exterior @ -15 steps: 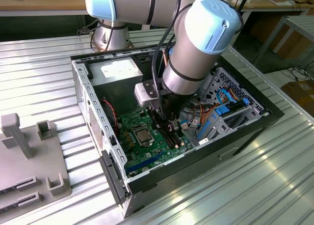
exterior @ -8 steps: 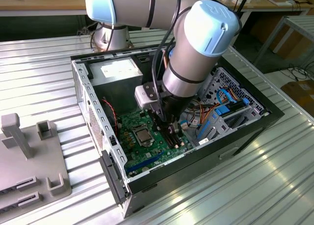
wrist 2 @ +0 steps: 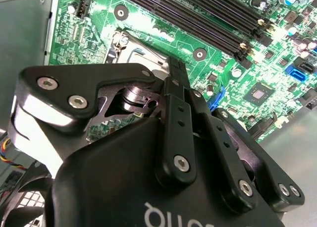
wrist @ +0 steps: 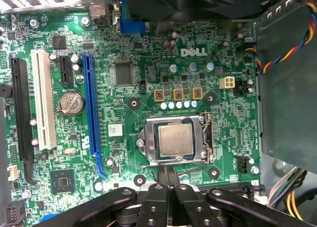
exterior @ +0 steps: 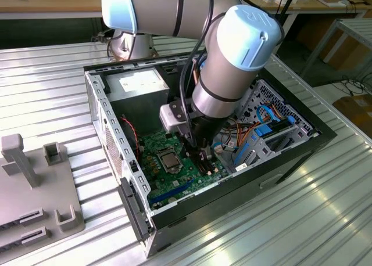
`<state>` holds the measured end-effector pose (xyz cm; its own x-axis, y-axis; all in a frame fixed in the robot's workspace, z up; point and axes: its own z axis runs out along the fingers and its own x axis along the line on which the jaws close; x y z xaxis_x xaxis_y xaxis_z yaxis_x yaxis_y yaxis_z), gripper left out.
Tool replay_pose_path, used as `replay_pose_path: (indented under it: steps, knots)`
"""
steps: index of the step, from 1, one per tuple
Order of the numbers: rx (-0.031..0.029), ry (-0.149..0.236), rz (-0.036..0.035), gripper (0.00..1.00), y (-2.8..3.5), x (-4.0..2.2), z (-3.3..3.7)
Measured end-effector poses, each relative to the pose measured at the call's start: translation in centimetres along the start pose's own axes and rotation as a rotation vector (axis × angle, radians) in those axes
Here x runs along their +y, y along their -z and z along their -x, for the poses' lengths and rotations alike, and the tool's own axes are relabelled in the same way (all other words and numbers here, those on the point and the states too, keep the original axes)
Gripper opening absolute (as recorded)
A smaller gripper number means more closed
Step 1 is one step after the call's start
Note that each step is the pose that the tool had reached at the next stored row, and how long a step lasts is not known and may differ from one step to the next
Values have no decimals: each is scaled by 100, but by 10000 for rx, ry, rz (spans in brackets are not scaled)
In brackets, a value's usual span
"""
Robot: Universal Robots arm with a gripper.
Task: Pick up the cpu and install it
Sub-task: 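Install the first cpu locking lever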
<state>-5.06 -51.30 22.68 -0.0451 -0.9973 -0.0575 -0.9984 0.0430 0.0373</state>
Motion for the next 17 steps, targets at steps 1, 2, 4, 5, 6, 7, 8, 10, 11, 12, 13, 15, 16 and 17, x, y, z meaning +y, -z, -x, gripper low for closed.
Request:
replay_pose_path:
  steps: [1, 2, 4, 5, 6, 7, 8, 10, 11, 12, 13, 15, 16, 17]
  knots:
    - [14, -1, 1, 11, -9, 0, -1]
    - [24, -1, -1, 11, -18, -1, -2]
    - [46, 0, -1, 11, -36, -2, -5]
    - [71, -2, -2, 11, -56, -2, -7]
    - [79, -3, -3, 11, -64, -3, -8]
    - [89, -3, -4, 11, -72, -3, -9]
    - [102, -4, -4, 11, -83, -3, -11]
    - [121, -4, -4, 11, -88, -4, -13]
    - [121, -4, -4, 11, -89, -4, -13]
    - [120, -4, -5, 11, -90, -4, -13]
    - [120, -4, -5, 11, -90, -4, -13]
    - [122, -4, -5, 11, -90, -4, -13]
    - [121, -4, -5, 11, -90, -4, -13]
    - [119, -5, -5, 11, -91, -3, -14]
